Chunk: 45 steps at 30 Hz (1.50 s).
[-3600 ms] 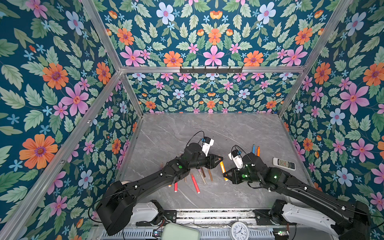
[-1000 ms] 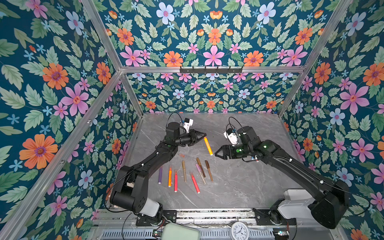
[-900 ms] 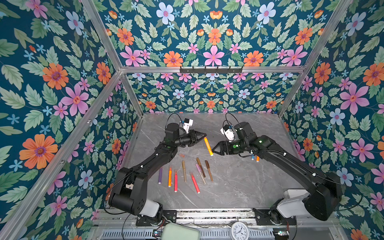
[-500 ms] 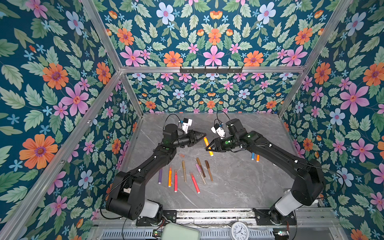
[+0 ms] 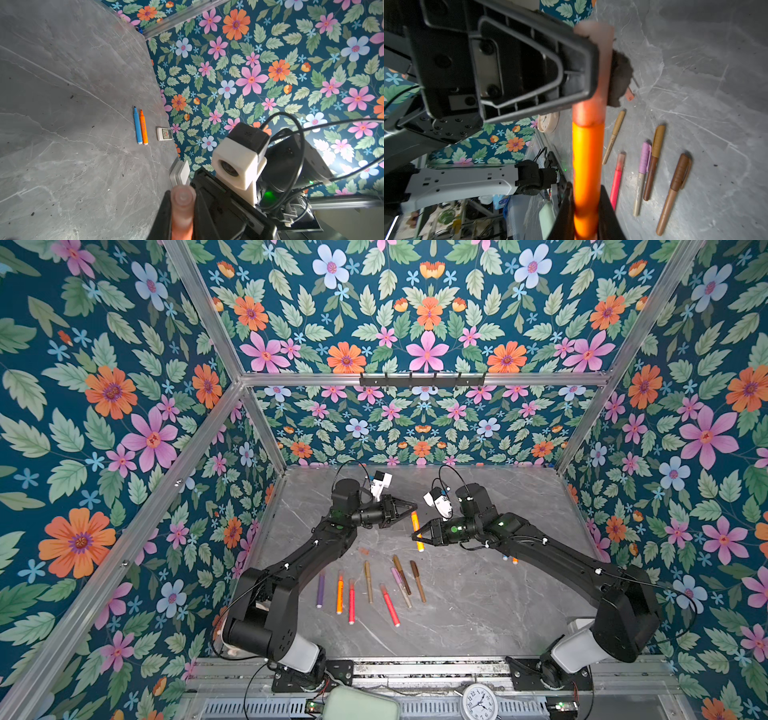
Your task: Open the pen caps
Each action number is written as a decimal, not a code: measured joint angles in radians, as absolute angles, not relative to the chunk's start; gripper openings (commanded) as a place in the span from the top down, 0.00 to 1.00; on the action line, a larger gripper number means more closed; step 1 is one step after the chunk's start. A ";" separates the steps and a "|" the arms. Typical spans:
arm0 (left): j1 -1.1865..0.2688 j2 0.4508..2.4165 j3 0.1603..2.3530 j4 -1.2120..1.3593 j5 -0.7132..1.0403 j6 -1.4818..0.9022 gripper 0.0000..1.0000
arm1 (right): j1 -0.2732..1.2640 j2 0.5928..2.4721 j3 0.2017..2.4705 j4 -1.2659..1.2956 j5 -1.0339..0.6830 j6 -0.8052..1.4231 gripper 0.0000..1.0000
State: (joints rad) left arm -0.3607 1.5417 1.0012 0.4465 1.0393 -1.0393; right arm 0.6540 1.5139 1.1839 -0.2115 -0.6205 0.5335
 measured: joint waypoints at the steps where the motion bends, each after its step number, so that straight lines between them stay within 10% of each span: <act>1: -0.360 1.556 1.018 0.438 1.060 -1.033 1.00 | 0.659 1.497 1.163 -0.192 -0.596 0.542 1.00; 18: -0.320 1.567 1.231 0.009 0.757 -0.715 1.00 | 0.669 1.344 1.002 -0.445 -0.560 0.508 1.00; 28: -0.222 1.517 0.995 -0.416 0.308 -0.486 1.00 | 0.584 1.196 0.900 -0.588 -0.276 0.493 1.00; 38: -0.162 1.565 0.918 -0.416 0.241 -0.461 1.00 | 0.576 1.147 0.859 -0.630 -0.191 0.460 1.00; 45: -0.155 1.615 0.898 -0.393 0.240 -0.446 0.83 | 0.554 1.099 0.823 -0.644 -0.154 0.445 1.00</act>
